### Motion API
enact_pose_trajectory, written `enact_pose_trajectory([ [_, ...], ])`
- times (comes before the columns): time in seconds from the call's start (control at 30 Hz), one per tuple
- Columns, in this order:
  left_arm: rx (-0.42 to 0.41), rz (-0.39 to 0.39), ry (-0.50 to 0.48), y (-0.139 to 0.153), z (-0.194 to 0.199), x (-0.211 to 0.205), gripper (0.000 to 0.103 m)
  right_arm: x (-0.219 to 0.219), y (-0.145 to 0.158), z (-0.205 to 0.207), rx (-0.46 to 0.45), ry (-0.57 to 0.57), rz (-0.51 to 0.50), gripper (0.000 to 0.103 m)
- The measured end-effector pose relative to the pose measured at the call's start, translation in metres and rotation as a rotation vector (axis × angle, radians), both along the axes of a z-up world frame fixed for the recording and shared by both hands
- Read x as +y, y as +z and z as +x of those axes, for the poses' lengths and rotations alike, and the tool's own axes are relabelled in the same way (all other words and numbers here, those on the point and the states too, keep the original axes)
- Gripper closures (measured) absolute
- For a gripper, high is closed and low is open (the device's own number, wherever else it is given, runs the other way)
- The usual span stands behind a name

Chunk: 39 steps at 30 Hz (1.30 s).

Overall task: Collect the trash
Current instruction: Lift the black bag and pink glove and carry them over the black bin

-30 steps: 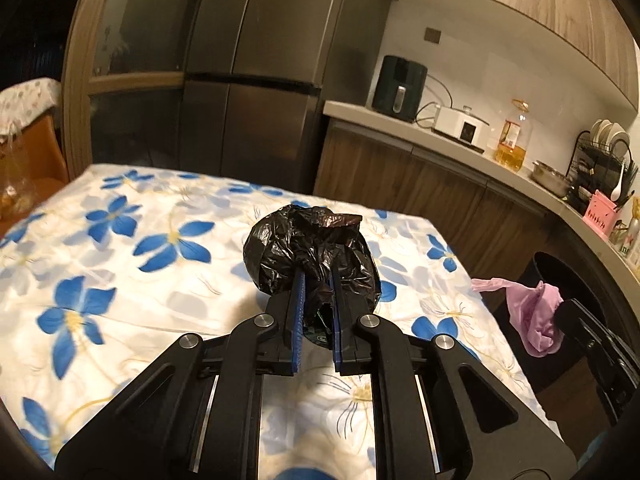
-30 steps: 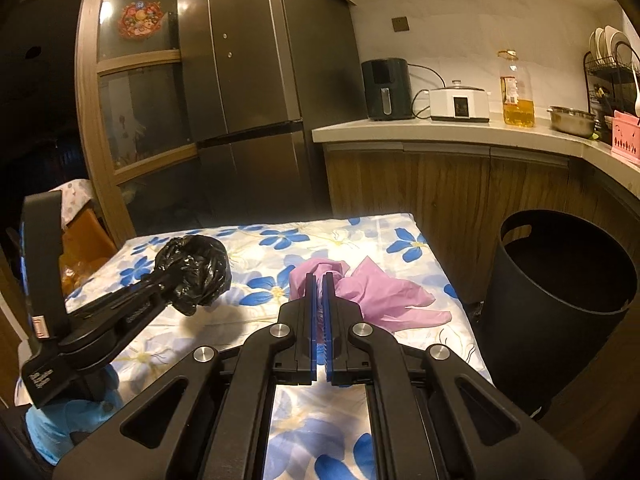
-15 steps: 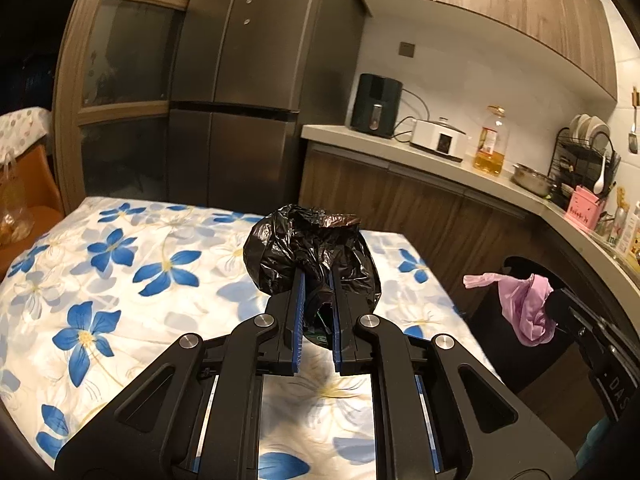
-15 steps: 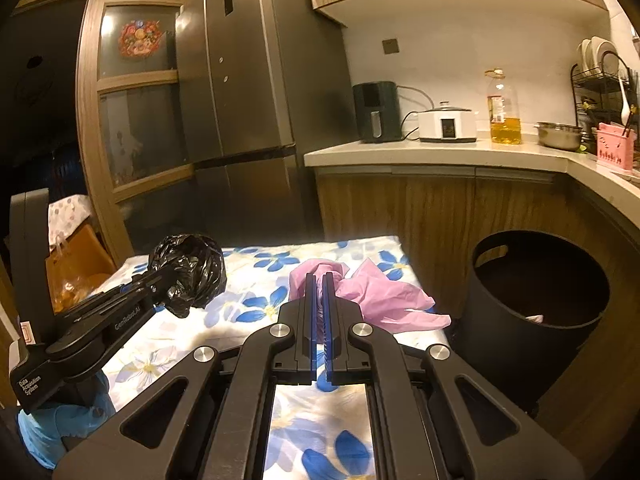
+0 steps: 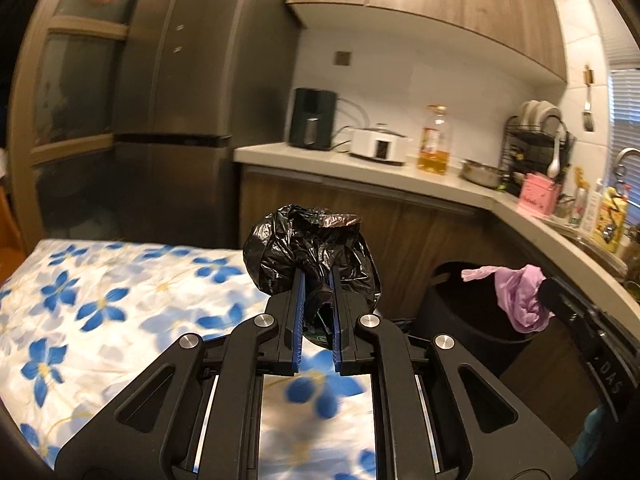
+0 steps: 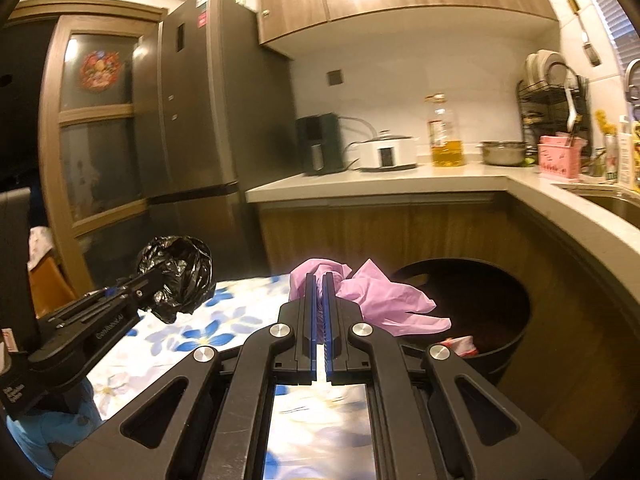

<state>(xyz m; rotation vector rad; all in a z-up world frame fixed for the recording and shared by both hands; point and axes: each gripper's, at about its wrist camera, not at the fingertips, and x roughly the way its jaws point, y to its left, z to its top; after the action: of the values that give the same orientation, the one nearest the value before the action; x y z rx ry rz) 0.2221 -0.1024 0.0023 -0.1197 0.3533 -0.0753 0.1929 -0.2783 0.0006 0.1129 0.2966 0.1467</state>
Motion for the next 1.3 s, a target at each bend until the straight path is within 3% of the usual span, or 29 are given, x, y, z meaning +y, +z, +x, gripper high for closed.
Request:
enact_pose_trajectory([
  [0.27,-0.051,0.026,-0.136,0.018,0.021,-0.068,0.093,-0.047,0.012,0.002,-0.052,-0.123,0.000,0.100],
  [0.63,-0.076,0.057,-0.248,0.016,0.055,-0.139,0.093,-0.088,0.018,0.014,-0.092,-0.213,0.002,0.100],
  [0.87,-0.064,0.065,-0.291,0.003,0.070,-0.163,0.093,-0.100,0.011,0.025,-0.090,-0.225,0.015,0.100],
  [1.3,-0.050,0.058,-0.326,-0.009,0.086,-0.170,0.093,-0.111,-0.001,0.045,-0.065,-0.200,0.037,0.100],
])
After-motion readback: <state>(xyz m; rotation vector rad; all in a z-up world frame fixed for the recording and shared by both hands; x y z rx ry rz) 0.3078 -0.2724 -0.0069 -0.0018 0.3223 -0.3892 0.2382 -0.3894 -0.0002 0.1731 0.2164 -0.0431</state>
